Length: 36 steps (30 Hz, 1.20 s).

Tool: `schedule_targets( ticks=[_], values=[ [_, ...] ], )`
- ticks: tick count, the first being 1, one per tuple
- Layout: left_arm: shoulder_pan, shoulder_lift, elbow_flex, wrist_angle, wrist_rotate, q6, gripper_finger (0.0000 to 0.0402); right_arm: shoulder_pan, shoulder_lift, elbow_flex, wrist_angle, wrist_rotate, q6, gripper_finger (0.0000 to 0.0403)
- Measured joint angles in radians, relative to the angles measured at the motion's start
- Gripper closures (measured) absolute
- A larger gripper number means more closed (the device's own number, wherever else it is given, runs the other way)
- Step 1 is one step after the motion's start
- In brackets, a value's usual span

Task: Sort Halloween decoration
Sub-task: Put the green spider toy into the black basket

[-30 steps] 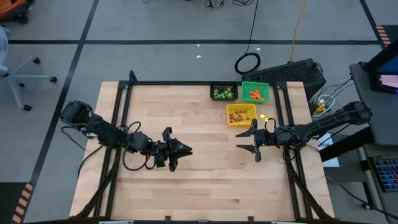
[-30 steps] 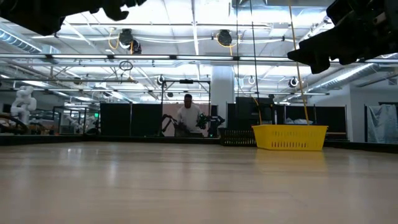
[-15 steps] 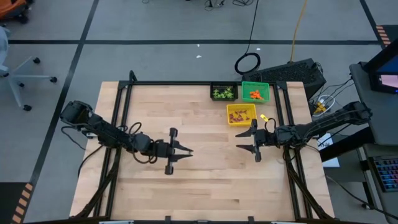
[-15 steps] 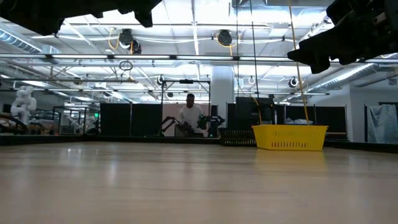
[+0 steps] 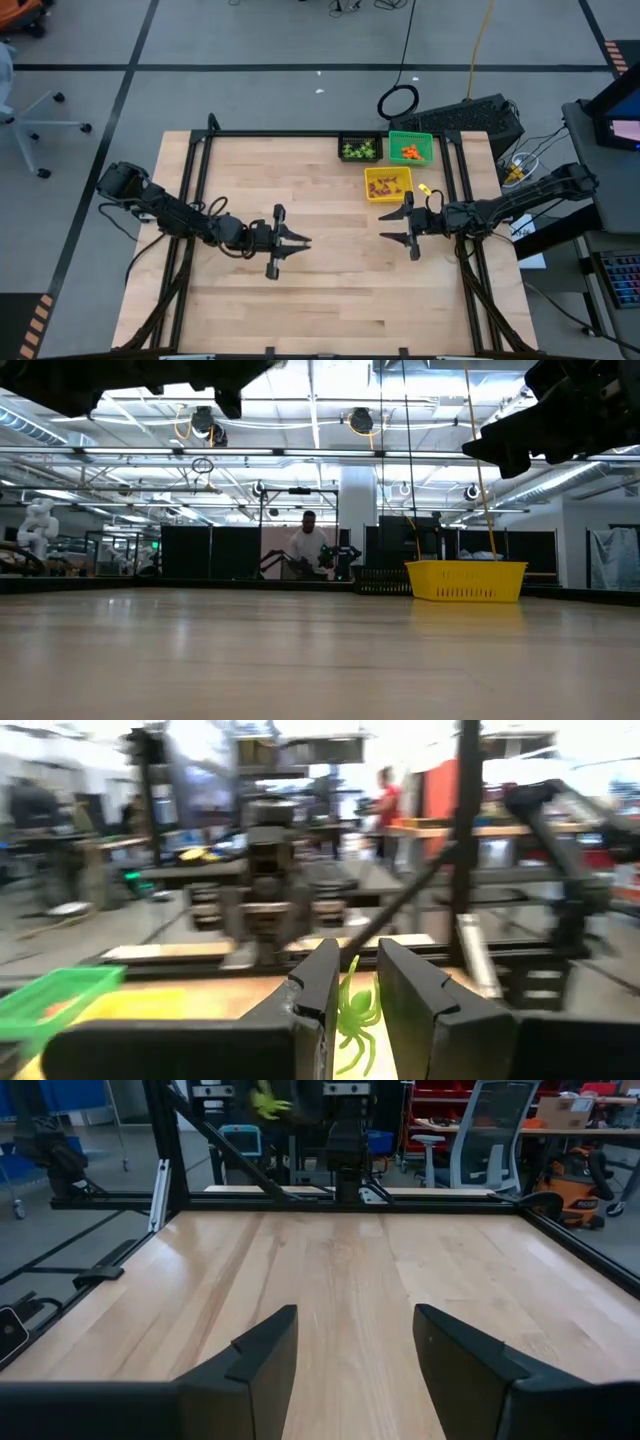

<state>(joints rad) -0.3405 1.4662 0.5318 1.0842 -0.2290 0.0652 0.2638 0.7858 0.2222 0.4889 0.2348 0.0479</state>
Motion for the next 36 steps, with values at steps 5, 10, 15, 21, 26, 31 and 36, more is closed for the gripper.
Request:
schedule_targets(
  ticks=[5, 10, 15, 21, 26, 31, 36],
  values=[
    [0.002, 0.0, 0.005, 0.009, -0.139, 0.069, 0.0339, 0.0, 0.0, 0.0, 0.0, 0.0, 0.007, 0.0218],
    [0.025, 0.0, 0.061, -0.012, -0.165, 0.1, 0.0339, 0.0, 0.0, 0.0, 0.0, 0.0, 0.007, 0.0218],
    [0.087, 0.0, 0.167, -0.135, -0.166, 0.1, 0.0339, 0.0, 0.0, 0.0, 0.0, 0.0, 0.007, 0.0218],
    [0.196, 0.0, 0.326, -0.409, -0.166, 0.099, 0.0339, 0.0, 0.0, 0.0, -0.004, 0.0, 0.007, 0.0218],
    [0.325, 0.0, 0.428, -0.566, -0.143, 0.066, 0.0339, 0.0, 0.0, 0.0, -0.007, 0.0, 0.007, 0.0218],
    [0.467, 0.016, 0.501, -0.678, -0.034, -0.029, 0.0339, 0.0, 0.0, 0.0, -0.007, 0.0, 0.015, 0.0218],
    [0.581, 0.106, 0.583, -0.682, 0.084, -0.043, 0.0339, 0.0, 0.0, 0.0, -0.009, 0.0, 0.013, 0.0218]
  ],
)
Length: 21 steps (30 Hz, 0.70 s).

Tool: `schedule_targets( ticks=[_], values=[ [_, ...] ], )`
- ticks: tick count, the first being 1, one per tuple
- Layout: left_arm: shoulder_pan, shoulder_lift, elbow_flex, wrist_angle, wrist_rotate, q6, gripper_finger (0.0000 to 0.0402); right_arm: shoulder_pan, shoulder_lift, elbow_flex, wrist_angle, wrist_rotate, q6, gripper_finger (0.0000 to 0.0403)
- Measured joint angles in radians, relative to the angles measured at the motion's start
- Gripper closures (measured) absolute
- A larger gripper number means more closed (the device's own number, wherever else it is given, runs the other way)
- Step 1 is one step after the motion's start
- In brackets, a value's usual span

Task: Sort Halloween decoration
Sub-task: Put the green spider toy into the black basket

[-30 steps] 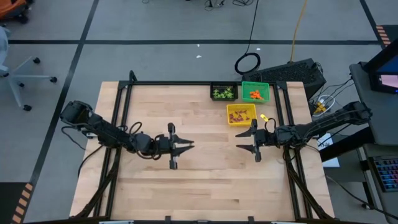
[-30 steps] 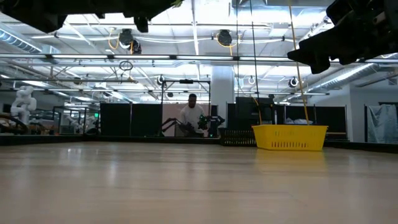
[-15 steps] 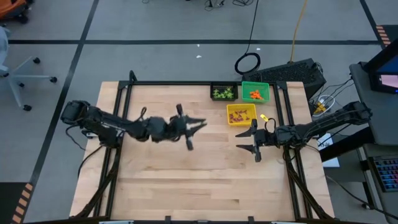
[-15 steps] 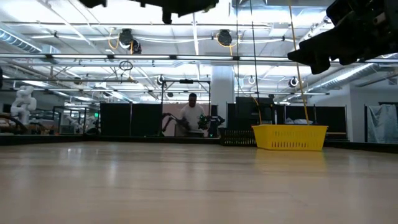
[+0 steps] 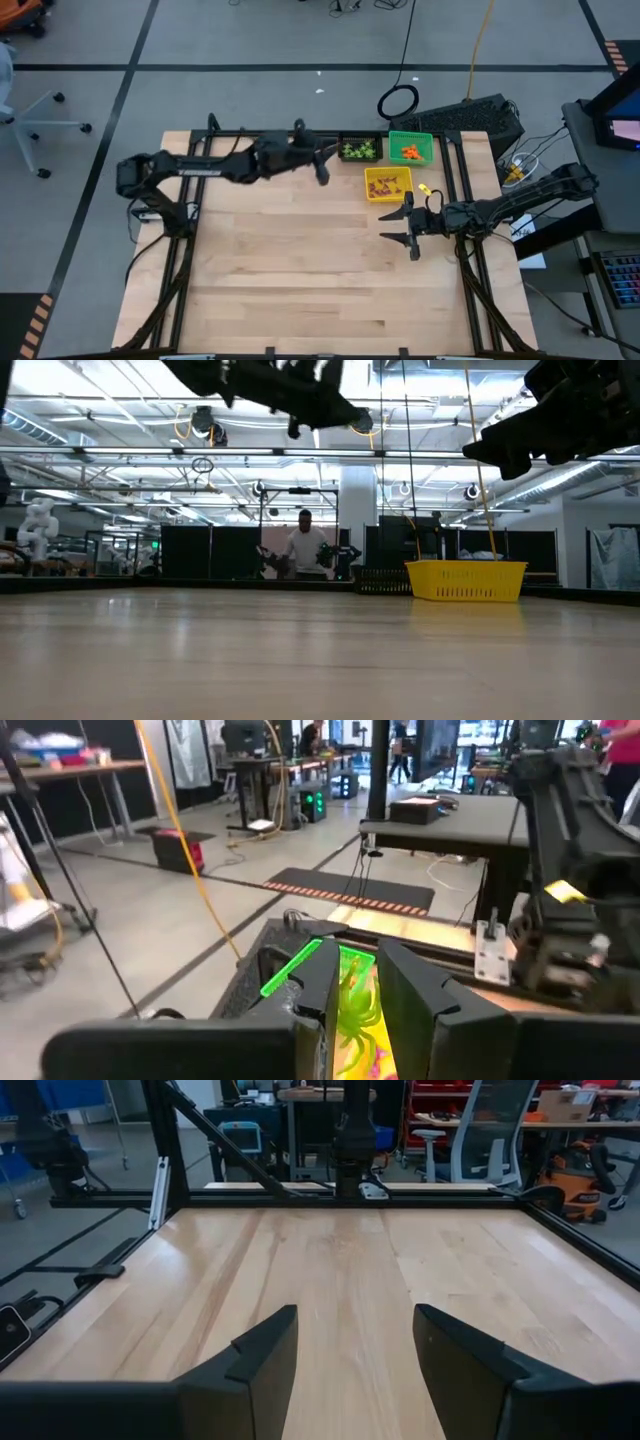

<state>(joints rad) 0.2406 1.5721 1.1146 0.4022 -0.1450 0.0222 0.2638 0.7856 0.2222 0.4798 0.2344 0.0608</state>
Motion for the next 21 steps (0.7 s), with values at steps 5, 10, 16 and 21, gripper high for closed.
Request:
schedule_targets(
  ticks=[5, 10, 16, 21],
  values=[
    [0.079, 0.152, 0.147, -0.08, 0.081, -0.043, 0.0339, 0.0, 0.0, 0.0, -0.009, 0.0, 0.001, 0.0218],
    [0.115, 0.309, 0.334, -0.241, 0.085, -0.043, 0.0339, 0.0, 0.0, 0.0, -0.037, 0.0, 0.006, 0.0218],
    [0.133, 0.467, 0.524, -0.419, 0.086, -0.044, 0.0339, 0.0, 0.0, 0.0, -0.08, 0.0, 0.029, 0.0218],
    [0.14, 0.567, 0.649, -0.528, 0.067, -0.043, 0.0339, 0.0, 0.0, 0.0, -0.09, 0.0, 0.032, 0.0218]
  ],
)
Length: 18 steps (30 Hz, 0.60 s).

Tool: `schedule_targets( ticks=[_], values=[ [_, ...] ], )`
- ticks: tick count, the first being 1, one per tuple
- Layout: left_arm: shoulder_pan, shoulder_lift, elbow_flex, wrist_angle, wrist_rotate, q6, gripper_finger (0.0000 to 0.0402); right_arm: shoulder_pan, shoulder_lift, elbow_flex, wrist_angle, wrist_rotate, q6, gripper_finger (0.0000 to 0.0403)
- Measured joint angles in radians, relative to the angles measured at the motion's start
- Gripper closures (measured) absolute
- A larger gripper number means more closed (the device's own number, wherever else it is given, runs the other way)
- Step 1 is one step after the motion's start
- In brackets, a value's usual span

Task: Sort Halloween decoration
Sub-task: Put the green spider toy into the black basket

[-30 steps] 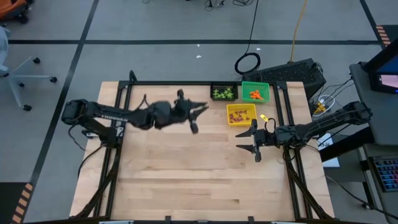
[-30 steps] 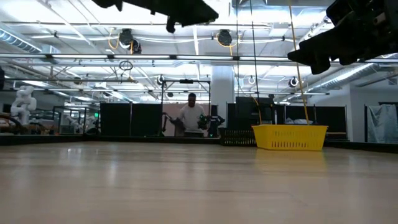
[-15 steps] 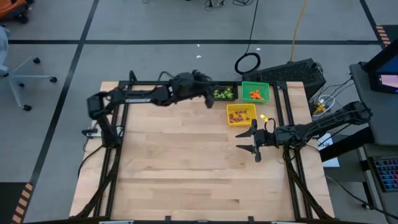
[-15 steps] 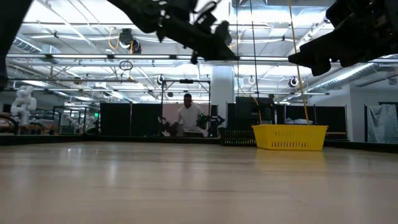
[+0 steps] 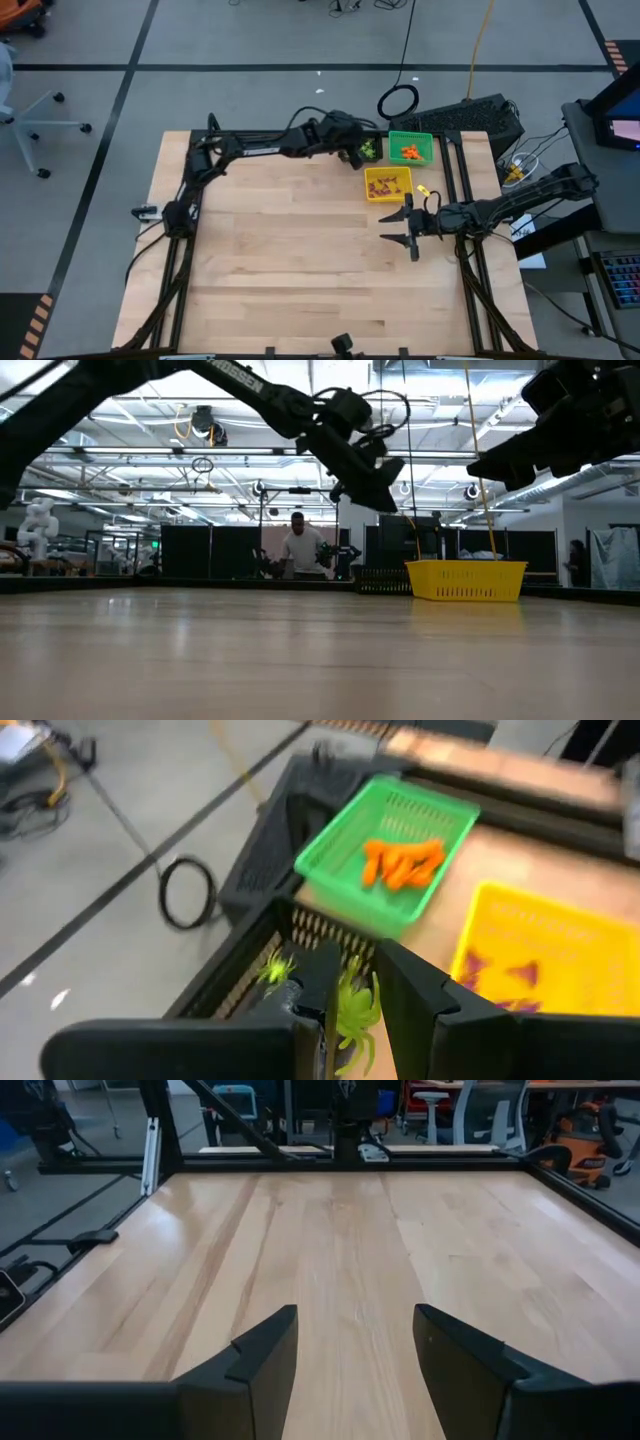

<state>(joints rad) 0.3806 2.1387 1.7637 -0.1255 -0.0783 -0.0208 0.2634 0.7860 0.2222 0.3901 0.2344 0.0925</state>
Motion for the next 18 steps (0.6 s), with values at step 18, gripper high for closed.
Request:
schedule_targets(
  ticks=[18],
  values=[
    [0.083, 0.118, 0.177, -0.237, -0.015, -0.076, 0.0339, 0.0, 0.0, 0.0, -0.006, 0.0, 0.0, 0.0218]
  ],
)
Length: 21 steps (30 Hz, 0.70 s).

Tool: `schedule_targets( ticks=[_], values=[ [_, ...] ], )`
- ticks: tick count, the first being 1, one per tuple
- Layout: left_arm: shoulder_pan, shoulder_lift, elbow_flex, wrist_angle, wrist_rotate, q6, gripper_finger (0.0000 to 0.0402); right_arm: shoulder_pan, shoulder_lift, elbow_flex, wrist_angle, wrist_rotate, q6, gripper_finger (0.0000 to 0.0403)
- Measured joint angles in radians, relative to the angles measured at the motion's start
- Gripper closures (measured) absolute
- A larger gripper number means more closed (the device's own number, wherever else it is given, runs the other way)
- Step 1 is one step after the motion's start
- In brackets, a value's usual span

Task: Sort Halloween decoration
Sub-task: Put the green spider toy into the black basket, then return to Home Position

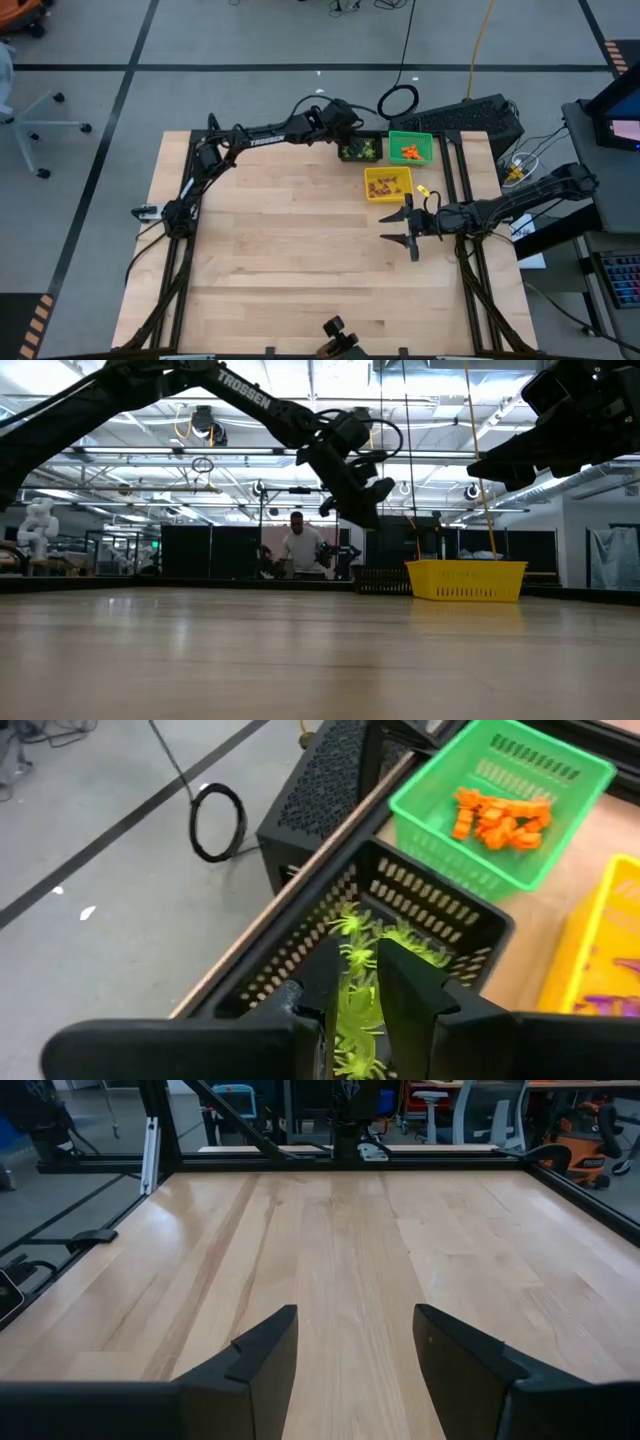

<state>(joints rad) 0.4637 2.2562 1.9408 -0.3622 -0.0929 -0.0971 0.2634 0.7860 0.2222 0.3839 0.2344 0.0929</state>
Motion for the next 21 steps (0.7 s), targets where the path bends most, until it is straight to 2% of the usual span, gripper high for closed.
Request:
schedule_targets(
  ticks=[8, 21],
  values=[
    [0.001, 0.0, 0.0, 0.001, 0.062, -0.001, 0.032, 0.0, 0.0, 0.0, 0.0, 0.0, 0.0, 0.0218],
    [-0.002, -0.006, 0.0, -0.005, 0.06, 0.001, 0.0215, 0.0, 0.0, 0.0, 0.0, 0.0, 0.0, 0.0218]
  ],
)
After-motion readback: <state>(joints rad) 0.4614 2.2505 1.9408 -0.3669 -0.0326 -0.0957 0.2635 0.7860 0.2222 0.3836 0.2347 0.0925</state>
